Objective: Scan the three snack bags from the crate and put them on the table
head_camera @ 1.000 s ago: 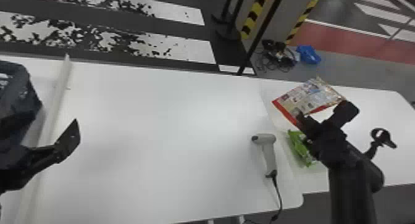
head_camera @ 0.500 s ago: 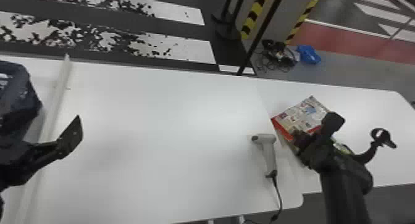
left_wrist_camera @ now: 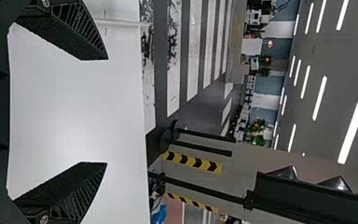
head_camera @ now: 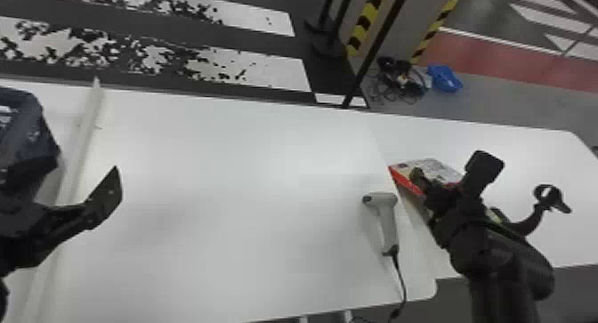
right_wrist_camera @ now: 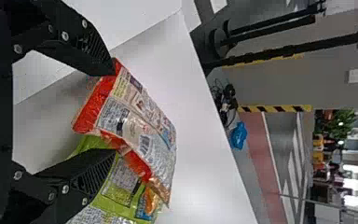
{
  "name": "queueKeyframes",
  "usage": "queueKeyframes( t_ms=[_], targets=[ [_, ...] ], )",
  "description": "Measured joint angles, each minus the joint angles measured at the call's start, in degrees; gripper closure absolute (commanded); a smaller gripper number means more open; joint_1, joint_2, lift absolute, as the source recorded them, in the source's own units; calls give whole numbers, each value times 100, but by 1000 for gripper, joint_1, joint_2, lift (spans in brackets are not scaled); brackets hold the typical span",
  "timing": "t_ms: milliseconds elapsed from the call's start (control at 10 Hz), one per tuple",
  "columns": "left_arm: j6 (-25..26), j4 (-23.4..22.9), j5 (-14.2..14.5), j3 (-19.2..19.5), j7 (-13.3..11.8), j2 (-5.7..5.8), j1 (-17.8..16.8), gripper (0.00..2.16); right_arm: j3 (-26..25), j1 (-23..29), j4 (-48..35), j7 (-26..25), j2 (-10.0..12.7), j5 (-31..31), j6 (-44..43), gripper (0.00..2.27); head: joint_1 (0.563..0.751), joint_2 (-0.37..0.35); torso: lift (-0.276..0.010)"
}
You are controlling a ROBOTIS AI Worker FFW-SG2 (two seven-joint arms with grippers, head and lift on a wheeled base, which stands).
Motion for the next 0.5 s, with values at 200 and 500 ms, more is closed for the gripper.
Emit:
queueKeyframes(
  t_ms=[200,500],
  targets=[
    [38,-64,3,0,6,-5,37,60,290,802,-1191,10,127,86,-293,87,695,-350,-94],
    [57,-97,99,65,73,-33,119,60,994,1654,-2651,313,317,278,-21,83,695,-299,-94]
  ],
)
